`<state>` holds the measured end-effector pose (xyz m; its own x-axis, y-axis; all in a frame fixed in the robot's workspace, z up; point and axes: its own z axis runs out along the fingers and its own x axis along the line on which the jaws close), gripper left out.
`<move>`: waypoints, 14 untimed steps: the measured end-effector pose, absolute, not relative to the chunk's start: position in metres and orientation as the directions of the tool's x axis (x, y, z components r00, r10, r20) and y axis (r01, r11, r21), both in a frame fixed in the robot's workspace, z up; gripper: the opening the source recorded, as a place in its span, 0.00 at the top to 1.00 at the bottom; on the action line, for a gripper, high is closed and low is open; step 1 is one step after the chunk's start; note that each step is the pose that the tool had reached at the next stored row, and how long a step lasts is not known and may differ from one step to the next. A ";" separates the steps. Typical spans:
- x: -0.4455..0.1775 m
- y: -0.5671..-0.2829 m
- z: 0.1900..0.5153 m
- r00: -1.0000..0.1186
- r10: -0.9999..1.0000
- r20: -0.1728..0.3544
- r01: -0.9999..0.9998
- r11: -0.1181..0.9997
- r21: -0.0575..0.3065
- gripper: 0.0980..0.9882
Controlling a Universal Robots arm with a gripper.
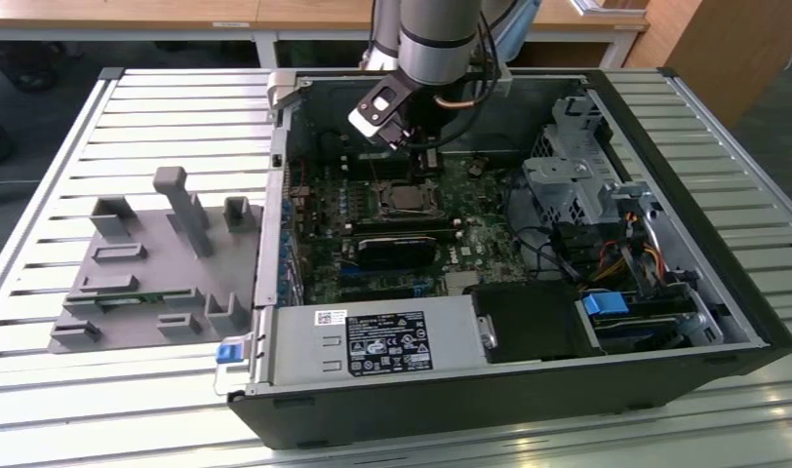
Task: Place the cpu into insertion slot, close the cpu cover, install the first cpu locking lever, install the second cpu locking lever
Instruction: 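Close the cpu cover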
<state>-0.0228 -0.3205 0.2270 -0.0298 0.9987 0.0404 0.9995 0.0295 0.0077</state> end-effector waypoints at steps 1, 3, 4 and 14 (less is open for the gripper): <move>-0.024 -0.320 0.227 -0.030 0.999 0.040 1.000 0.029 0.008 0.99; -0.025 -0.320 0.227 -0.030 0.999 0.040 1.000 0.029 0.008 0.99; -0.026 -0.320 0.227 -0.030 0.999 0.040 1.000 0.030 0.008 0.99; -0.035 -0.320 0.227 -0.030 0.999 0.040 1.000 0.029 0.008 0.99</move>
<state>-0.0346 -0.3205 0.2271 -0.0298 0.9987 0.0403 0.9995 0.0295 0.0077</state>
